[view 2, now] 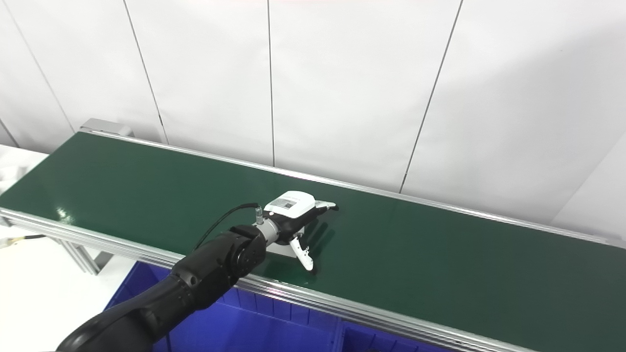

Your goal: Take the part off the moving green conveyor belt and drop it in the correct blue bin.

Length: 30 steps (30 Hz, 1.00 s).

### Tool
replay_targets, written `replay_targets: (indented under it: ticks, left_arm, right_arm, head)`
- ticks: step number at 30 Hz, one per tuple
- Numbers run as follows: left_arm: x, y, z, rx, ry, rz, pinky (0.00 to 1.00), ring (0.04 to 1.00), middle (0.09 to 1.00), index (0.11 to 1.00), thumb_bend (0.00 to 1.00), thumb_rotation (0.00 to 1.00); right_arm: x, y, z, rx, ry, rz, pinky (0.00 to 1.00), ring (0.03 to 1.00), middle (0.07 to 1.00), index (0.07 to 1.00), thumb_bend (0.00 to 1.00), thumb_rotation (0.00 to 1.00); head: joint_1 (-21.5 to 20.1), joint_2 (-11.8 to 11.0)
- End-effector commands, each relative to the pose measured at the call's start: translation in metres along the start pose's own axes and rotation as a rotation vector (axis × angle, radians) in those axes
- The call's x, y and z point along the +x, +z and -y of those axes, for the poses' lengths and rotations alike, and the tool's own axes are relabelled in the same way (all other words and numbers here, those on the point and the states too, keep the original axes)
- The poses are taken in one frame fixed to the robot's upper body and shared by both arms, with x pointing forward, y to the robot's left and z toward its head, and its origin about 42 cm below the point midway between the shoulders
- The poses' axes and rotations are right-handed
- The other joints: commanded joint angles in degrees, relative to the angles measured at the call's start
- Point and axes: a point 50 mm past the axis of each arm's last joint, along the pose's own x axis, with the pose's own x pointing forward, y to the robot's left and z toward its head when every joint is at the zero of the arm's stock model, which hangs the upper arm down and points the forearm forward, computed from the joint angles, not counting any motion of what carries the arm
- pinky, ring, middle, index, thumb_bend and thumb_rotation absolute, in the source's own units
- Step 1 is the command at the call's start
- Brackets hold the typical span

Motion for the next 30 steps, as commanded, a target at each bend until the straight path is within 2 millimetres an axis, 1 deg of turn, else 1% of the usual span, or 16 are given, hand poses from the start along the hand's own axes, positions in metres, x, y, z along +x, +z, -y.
replay_targets:
  ticks: [1, 15, 18, 21, 22, 23, 24, 26, 28, 30]
  left_arm:
    - [0.0103, 0.0045, -0.0337, 0.028, 0.078, 0.012, 0.74, 0.877, 0.914, 0.907, 1.00, 0.24]
    - [0.0092, 0.0031, -0.0318, 0.044, 0.065, 0.006, 0.73, 0.877, 0.913, 0.899, 1.00, 0.24]
    - [0.0093, 0.0034, -0.0300, 0.055, 0.073, -0.003, 0.72, 0.864, 0.896, 0.882, 1.00, 0.20]
    - [0.0094, 0.0040, -0.0287, 0.069, 0.096, -0.013, 0.67, 0.816, 0.855, 0.851, 0.99, 0.14]
    - [0.0097, 0.0042, -0.0286, 0.076, 0.110, -0.019, 0.65, 0.785, 0.828, 0.831, 0.97, 0.11]
    - [0.0098, 0.0043, -0.0286, 0.081, 0.119, -0.023, 0.62, 0.727, 0.776, 0.795, 0.93, 0.05]
    - [0.0101, 0.0043, -0.0286, 0.084, 0.132, -0.031, 0.61, 0.721, 0.771, 0.791, 0.93, 0.04]
    - [0.0104, 0.0040, -0.0285, 0.086, 0.149, -0.040, 0.57, 0.667, 0.724, 0.754, 0.89, 0.01]
    - [0.0108, 0.0031, -0.0283, 0.071, 0.168, -0.045, 0.55, 0.622, 0.681, 0.717, 0.86, 0.00]
    - [0.0108, 0.0027, -0.0284, 0.058, 0.188, -0.045, 0.50, 0.560, 0.641, 0.669, 0.78, 0.00]
  right_arm:
    - [0.0041, 0.0126, 0.0006, -0.021, -0.001, 0.082, 0.70, 0.775, 0.908, 0.809, 0.98, 0.35]
    - [0.0019, 0.0127, -0.0004, -0.015, 0.000, 0.085, 0.71, 0.782, 0.910, 0.806, 0.98, 0.35]
    - [0.0013, 0.0133, -0.0006, -0.018, 0.000, 0.087, 0.70, 0.774, 0.907, 0.806, 0.97, 0.34]
    - [0.0009, 0.0132, -0.0010, -0.020, 0.000, 0.087, 0.70, 0.774, 0.909, 0.807, 0.97, 0.35]
    - [0.0009, 0.0132, -0.0011, -0.020, 0.000, 0.086, 0.70, 0.774, 0.910, 0.807, 0.98, 0.35]
    - [0.0009, 0.0132, -0.0012, -0.020, 0.000, 0.086, 0.70, 0.774, 0.910, 0.807, 0.98, 0.36]
    - [0.0010, 0.0131, -0.0013, -0.017, 0.000, 0.087, 0.70, 0.774, 0.910, 0.807, 0.98, 0.36]
    - [0.0010, 0.0131, -0.0016, -0.013, 0.000, 0.088, 0.70, 0.774, 0.909, 0.806, 0.98, 0.35]
    - [0.0009, 0.0136, -0.0021, -0.015, -0.001, 0.089, 0.70, 0.775, 0.908, 0.806, 0.98, 0.35]
    - [0.0010, 0.0137, -0.0022, -0.017, 0.000, 0.089, 0.70, 0.777, 0.909, 0.808, 0.97, 0.35]
  head:
    - [-0.02, 0.03]
    - [-0.49, 0.39]
    - [-0.56, 0.52]
    - [-0.63, 0.60]
    - [-0.72, 0.61]
    - [-0.72, 0.61]
    - [-0.79, 0.62]
    - [-0.89, 0.68]
    - [-1.04, 0.74]
    - [-1.09, 0.76]
